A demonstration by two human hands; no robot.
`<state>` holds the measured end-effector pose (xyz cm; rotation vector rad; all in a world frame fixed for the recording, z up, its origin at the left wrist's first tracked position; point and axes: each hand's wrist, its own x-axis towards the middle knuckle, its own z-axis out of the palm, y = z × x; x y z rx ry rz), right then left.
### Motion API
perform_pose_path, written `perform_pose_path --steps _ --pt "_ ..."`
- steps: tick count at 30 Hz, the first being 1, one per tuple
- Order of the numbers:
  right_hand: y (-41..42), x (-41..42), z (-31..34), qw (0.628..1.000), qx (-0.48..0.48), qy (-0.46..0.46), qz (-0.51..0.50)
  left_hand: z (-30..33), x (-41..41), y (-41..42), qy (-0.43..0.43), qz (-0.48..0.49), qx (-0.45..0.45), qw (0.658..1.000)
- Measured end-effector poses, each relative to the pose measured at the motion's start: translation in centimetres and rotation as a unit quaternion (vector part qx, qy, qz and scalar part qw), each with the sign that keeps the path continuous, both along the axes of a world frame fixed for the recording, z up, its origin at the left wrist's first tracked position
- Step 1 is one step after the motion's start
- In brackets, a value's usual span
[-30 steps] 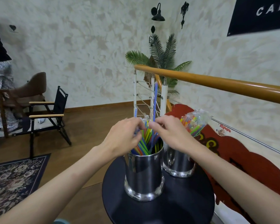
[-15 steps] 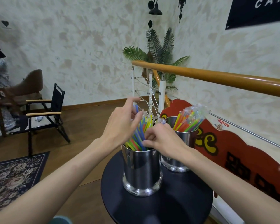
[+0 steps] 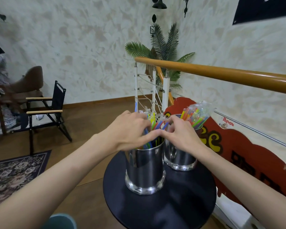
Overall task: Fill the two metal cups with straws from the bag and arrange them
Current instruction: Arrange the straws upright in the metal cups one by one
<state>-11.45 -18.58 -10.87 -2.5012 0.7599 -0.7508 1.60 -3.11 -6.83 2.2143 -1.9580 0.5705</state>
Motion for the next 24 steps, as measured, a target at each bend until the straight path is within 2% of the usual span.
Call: perform_pose_path --steps 4,8,12,18,24 --pt "-0.5 0.4 -0.5 0.996 0.051 -0.054 0.042 -0.9 0.9 0.2 -0.039 -0.007 -0.024 0.999" --pt "-0.9 0.7 -0.9 0.992 0.069 -0.081 0.065 -1.4 1.7 -0.2 0.018 -0.034 -0.037 0.999" --pt "-1.6 1.2 -1.2 0.98 0.139 -0.09 0.113 -1.6 2.2 -0.1 0.074 -0.051 -0.03 0.996" --pt "-1.6 0.6 -0.7 0.976 0.12 -0.079 0.162 -1.9 2.9 0.4 0.104 -0.09 -0.065 0.988" --pt "-0.5 -0.8 -0.8 0.977 0.112 -0.077 0.162 -2.0 3.1 0.8 0.183 -0.13 -0.101 0.969"
